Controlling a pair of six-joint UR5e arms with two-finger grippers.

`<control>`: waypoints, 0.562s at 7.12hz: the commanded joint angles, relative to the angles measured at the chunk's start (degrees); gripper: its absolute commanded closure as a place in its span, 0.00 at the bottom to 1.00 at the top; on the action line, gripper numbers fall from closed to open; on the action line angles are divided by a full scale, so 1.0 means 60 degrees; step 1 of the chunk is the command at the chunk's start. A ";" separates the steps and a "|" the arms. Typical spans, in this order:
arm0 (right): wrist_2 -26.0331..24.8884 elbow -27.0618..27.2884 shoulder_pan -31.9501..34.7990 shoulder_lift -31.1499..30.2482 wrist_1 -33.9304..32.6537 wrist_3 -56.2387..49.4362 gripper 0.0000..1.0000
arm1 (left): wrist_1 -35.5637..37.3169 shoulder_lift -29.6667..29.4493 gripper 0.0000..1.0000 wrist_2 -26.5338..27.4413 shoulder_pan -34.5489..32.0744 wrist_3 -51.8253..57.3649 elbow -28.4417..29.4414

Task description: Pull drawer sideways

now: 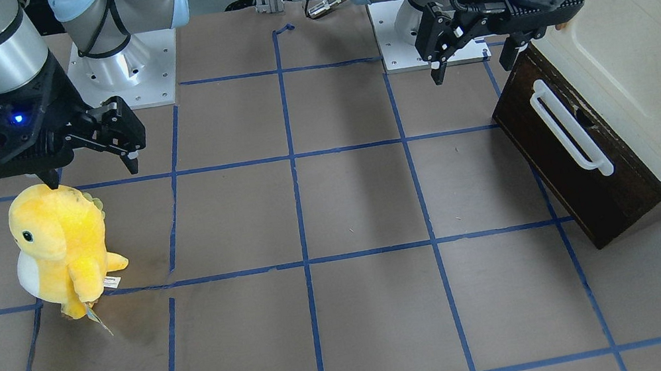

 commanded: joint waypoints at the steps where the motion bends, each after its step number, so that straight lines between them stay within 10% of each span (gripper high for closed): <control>1: 0.0000 0.0000 0.0000 0.0000 0.0000 0.0004 0.00 | -0.0014 -0.0141 0.00 0.0003 -0.0005 -0.0089 0.0030; 4: 0.0000 0.0000 0.0000 0.0000 0.0000 0.0004 0.00 | -0.0175 -0.0624 0.00 0.0454 -0.0500 -0.1458 -0.0130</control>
